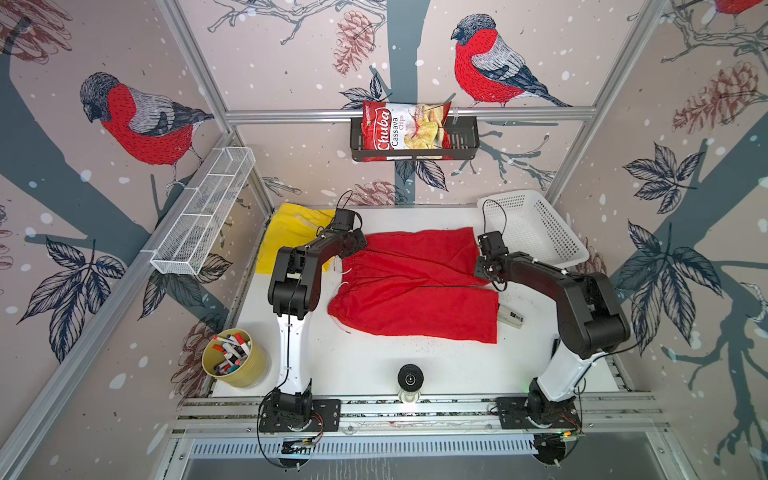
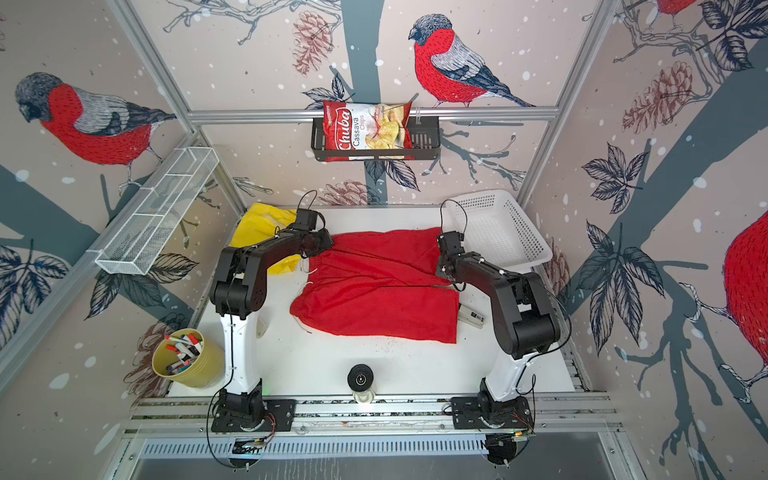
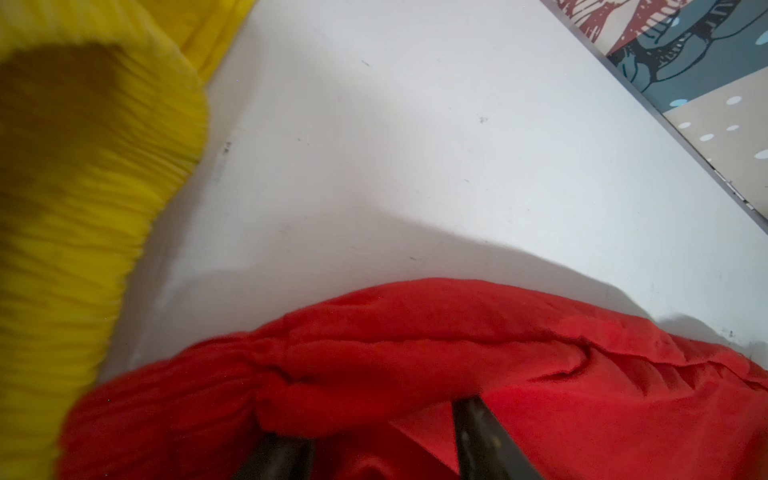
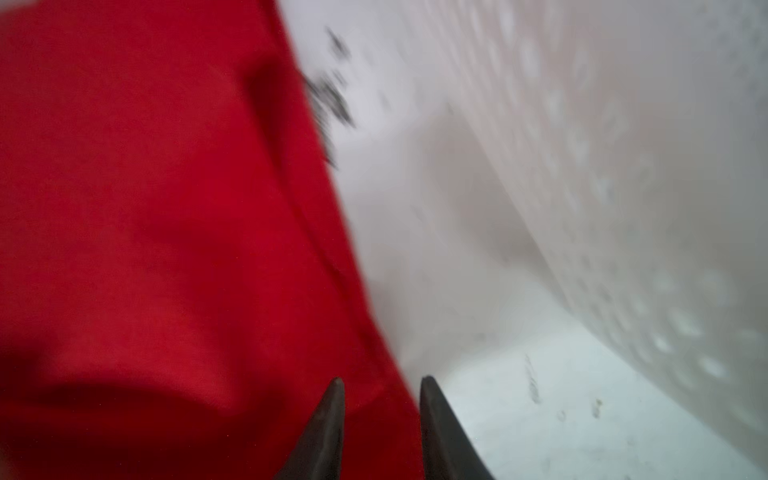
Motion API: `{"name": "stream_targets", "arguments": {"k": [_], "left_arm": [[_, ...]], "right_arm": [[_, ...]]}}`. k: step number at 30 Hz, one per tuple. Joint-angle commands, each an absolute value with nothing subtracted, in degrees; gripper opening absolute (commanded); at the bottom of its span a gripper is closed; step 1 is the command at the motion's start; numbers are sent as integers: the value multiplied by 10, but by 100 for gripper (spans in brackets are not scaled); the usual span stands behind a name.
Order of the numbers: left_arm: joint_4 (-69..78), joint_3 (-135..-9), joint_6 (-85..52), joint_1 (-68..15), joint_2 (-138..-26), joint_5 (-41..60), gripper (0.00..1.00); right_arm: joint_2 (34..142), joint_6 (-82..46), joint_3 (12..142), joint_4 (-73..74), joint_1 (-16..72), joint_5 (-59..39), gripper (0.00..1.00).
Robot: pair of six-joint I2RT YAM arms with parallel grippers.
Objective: Fold and stack the shorts
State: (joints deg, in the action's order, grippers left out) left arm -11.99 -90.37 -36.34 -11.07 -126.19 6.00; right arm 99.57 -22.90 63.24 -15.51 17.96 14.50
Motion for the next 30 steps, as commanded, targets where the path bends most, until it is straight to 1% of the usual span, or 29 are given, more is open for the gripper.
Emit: {"name": "stream_targets", "arguments": {"k": [1,4,8,15,18,22,27,28,30], "left_arm": [[-164,-907,-355,-117,-1247,65,62],[-166,-908,-354,-121,-1229,65,64],[-174,-922,-348,-121,-1220,59,66],[-188,-956,-343,-121,-1252,59,66],[-188,-962,-342,-121,-1261,58,66],[-188,-959,-341,-121,-1268,58,66],[-183,-951,-343,-121,-1273,58,66],[-182,-949,-342,-121,-1274,58,66],[-182,-948,-342,-121,-1276,58,66]], "right_arm": [[980,-230,687,-160,181,114,40],[1002,-218,753,-178,181,118,44],[1069,-204,835,-199,181,120,49],[1212,-194,948,-225,170,114,54],[1252,-195,981,-225,160,103,59],[1300,-189,1033,-229,145,81,62],[1353,-185,1093,-224,129,31,62],[1364,-186,1108,-226,126,26,60],[1388,-192,1141,-239,118,15,52]]}}
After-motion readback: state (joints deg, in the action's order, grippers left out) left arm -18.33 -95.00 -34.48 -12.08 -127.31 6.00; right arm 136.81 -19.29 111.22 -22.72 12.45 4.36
